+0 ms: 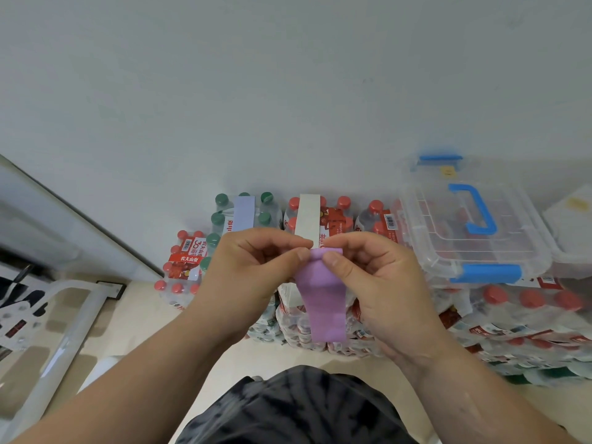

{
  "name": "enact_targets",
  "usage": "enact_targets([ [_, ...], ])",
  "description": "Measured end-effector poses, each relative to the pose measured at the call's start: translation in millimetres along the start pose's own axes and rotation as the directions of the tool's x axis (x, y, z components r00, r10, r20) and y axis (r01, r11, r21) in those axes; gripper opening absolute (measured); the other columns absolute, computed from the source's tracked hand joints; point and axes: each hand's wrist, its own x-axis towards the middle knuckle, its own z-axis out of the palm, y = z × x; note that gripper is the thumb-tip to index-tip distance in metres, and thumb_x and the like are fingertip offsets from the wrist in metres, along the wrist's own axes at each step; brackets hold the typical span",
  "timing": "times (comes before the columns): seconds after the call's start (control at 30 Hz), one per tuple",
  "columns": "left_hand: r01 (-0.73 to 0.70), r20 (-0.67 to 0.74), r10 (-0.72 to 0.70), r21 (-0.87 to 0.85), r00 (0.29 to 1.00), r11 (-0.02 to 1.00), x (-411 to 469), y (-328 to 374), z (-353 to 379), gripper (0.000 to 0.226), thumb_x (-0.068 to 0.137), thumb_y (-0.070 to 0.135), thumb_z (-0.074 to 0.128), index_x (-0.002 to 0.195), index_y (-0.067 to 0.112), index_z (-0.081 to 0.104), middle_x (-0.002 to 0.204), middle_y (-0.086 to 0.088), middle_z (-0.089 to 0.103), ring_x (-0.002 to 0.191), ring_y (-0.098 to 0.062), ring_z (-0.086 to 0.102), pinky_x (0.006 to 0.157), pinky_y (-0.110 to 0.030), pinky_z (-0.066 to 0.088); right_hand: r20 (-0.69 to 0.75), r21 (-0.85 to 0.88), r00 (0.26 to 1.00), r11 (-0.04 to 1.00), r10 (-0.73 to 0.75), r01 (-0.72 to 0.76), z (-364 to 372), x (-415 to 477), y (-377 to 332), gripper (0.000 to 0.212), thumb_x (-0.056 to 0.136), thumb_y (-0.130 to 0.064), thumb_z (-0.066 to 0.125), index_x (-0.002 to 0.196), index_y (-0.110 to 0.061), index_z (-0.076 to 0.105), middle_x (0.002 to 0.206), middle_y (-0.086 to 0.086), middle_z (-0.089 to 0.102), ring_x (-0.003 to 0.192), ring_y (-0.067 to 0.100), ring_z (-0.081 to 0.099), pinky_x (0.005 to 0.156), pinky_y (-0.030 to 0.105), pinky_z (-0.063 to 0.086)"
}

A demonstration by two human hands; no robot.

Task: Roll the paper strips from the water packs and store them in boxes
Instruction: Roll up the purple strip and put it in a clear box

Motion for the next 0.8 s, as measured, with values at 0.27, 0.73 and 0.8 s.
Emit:
enact_targets([
  [0.27, -0.067, -0.025, 0.068, 0.045, 0.997, 0.997, -2, 3, 7, 0.012, 0.073, 0.011, 0.08, 0.085, 0.013, 0.081, 0.08, -0.004, 0.079, 0.079, -0.021, 0.076, 0.073, -0.023, 0.058, -0.1, 0.0, 0.995, 1.0, -0.015, 0.015, 5, 0, 4, 0.032, 0.083, -0.032, 0.069, 0.109, -0.016, 0.079, 0.103, -0.012, 0.079, 0.102, 0.006, 0.072, 0.086, 0.021, 0.056],
  [0.73, -0.104, -0.042, 0.105, 0.01, 0.994, 0.994, -3, 2, 3, 0.02, 0.063, 0.02, 0.082, 0.083, 0.017, 0.081, 0.078, -0.011, 0.076, 0.073, -0.03, 0.07, 0.071, -0.03, 0.059, -0.117, 0.082, 0.993, 0.997, 0.02, -0.011, 3, 5, -2, 0.016, 0.079, -0.02, 0.076, 0.093, -0.012, 0.076, 0.084, 0.003, 0.079, 0.079, 0.014, 0.073, 0.077, 0.026, 0.061],
  [0.8, -0.076, -0.041, 0.075, -0.036, 0.996, 0.996, -4, 3, 4, 0.024, 0.064, 0.023, 0.08, 0.087, 0.017, 0.08, 0.075, -0.01, 0.075, 0.069, -0.022, 0.069, 0.068, -0.026, 0.057, -0.121, 0.092, 0.992, 0.996, 0.016, -0.004, 4, 4, -2, 0.021, 0.074, -0.026, 0.075, 0.092, -0.015, 0.077, 0.084, 0.002, 0.079, 0.081, 0.013, 0.073, 0.077, 0.025, 0.059],
])
